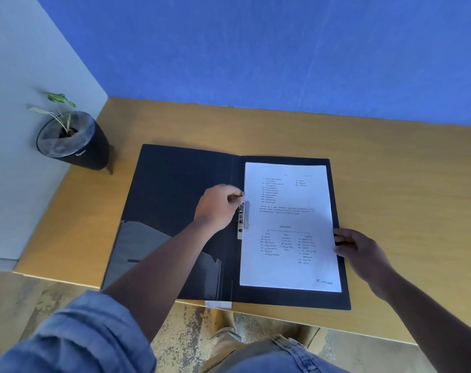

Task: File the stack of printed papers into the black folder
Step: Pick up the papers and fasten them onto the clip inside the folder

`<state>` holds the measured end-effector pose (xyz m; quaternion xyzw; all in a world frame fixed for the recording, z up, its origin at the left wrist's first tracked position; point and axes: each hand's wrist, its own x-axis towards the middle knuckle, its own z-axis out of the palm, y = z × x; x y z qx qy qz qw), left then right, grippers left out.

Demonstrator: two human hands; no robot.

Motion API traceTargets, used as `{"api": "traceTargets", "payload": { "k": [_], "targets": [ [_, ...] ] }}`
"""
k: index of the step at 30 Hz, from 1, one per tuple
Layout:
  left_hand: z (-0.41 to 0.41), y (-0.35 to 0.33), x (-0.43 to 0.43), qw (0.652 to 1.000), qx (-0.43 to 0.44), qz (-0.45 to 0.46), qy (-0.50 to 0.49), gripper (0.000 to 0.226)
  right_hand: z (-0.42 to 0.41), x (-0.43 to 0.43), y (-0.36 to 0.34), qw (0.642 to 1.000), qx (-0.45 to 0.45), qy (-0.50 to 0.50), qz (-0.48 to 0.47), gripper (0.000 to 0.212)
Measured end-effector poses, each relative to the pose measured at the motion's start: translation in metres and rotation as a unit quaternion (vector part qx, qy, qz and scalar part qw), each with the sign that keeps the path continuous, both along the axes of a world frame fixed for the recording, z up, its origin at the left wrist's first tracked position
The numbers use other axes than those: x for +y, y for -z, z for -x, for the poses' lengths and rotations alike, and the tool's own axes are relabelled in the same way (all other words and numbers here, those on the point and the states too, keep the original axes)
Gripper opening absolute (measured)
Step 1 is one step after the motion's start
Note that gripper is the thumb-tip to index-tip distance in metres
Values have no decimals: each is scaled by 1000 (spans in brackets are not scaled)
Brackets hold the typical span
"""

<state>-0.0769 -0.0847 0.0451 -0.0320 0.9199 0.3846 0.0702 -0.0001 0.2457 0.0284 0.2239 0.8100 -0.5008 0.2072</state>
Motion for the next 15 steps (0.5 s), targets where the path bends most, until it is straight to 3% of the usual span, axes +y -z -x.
{"api": "traceTargets", "payload": {
  "k": [5, 10, 15],
  "targets": [
    [-15, -11, -9, 998, 8, 11, 62, 11, -1, 0, 0, 1000, 0, -4, -4, 38],
    [-30, -18, -12, 995, -51, -31, 77, 18, -2, 0, 0, 1000, 3, -5, 1, 38],
    [-34, -22, -11, 991, -122, -49, 14, 20, -3, 0, 0, 1000, 8, -8, 4, 37]
  ]
}}
